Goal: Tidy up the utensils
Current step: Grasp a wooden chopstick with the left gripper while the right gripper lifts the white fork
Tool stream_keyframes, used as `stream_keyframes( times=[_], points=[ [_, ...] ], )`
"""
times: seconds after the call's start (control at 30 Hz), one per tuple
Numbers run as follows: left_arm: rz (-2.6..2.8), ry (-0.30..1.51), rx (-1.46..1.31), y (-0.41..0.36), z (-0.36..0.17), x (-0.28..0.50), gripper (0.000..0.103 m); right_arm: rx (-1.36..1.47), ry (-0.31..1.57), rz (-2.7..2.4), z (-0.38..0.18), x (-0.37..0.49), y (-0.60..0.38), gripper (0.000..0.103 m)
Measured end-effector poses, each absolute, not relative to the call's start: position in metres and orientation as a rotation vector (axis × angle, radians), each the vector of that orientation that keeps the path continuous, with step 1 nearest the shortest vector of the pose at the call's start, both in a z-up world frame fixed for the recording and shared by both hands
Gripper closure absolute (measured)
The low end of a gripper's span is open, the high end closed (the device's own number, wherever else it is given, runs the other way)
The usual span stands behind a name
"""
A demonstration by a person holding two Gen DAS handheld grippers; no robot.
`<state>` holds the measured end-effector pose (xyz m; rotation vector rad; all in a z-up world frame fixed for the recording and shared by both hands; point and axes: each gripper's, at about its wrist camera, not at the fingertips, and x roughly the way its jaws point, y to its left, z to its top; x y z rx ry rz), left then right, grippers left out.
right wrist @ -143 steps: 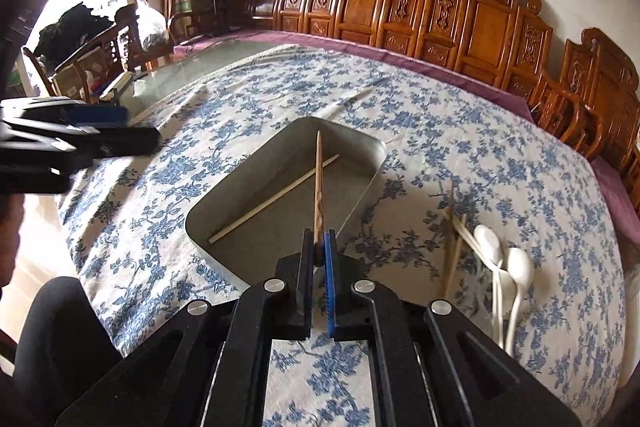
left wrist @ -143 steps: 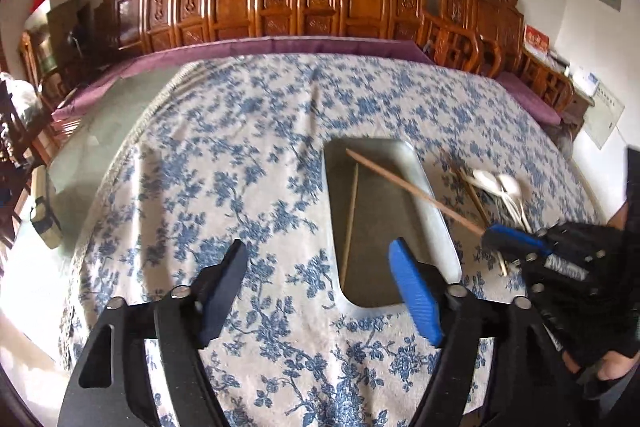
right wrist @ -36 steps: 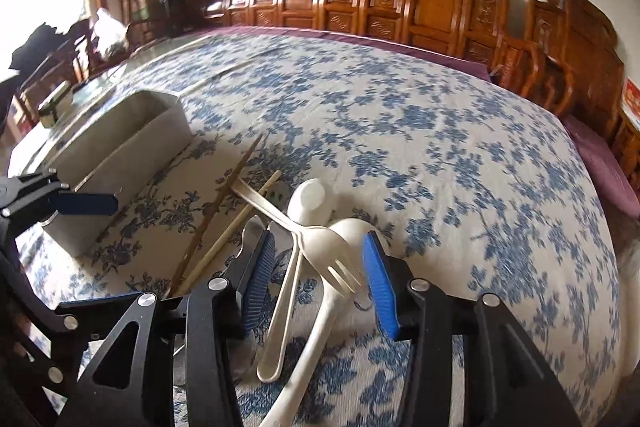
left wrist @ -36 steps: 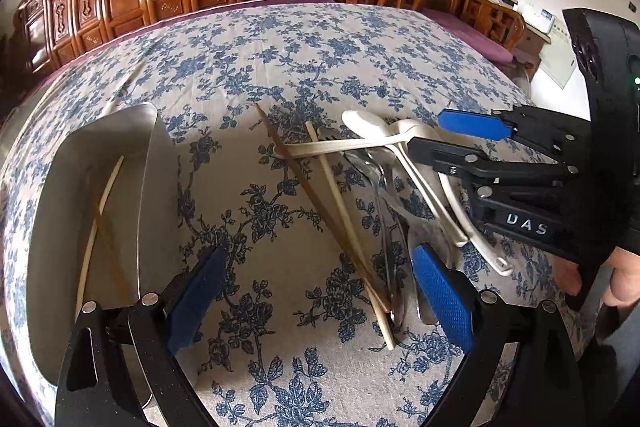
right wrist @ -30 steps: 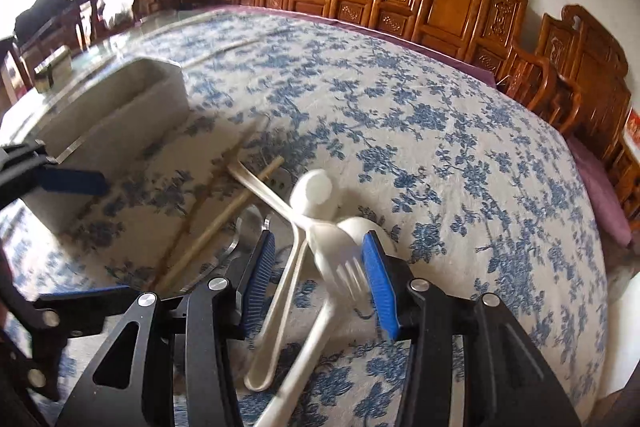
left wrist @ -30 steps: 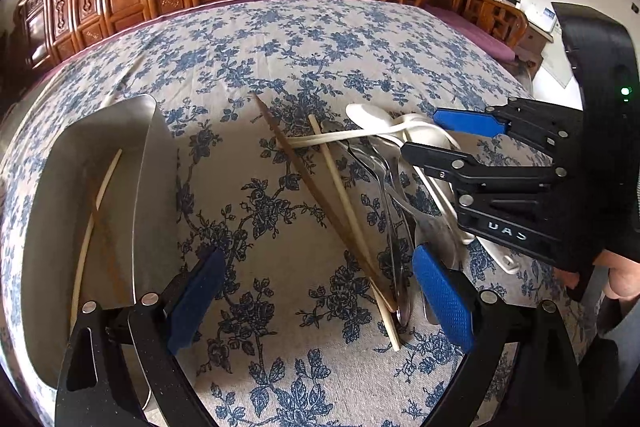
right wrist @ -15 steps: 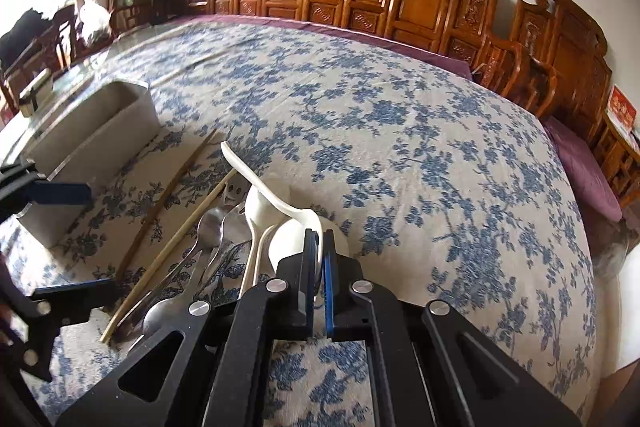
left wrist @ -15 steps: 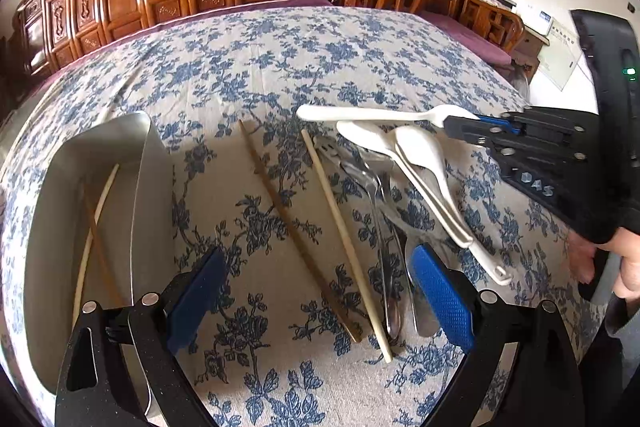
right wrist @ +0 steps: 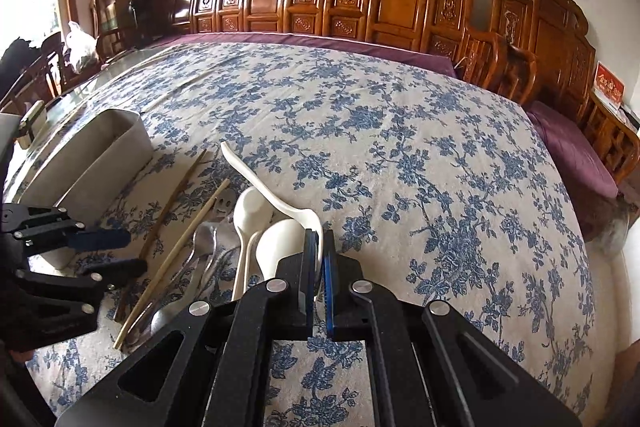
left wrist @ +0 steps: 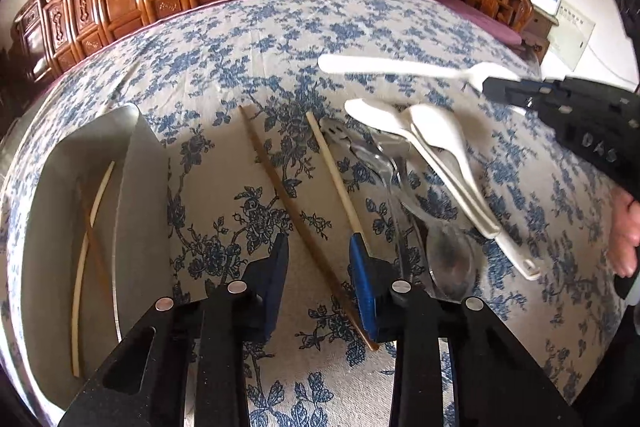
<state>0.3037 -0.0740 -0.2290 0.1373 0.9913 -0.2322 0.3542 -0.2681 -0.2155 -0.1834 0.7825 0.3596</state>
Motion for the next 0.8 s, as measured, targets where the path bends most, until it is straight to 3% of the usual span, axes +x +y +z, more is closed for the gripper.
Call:
stream_keyframes(
  times=[0.17,0.3,0.8],
  points=[
    [-0.217,0.996,0.158,-0.073,-0.231,0.301,0.076,-0.188,0.784,0.351,-0.216,0.353,-0.267,0.099],
    [-0.221,1.0,0.152,-0.071,-0.231,0.298,0.094,-0.185,0.784,0.341,-0.215,0.351,-0.266,0.099],
    [-0.237,0.961,0.073,-0.044,-0.21,0.273,0.099,-0.179,0.775,0.288,-0.211,0.32,-0.262,0.099]
  ],
)
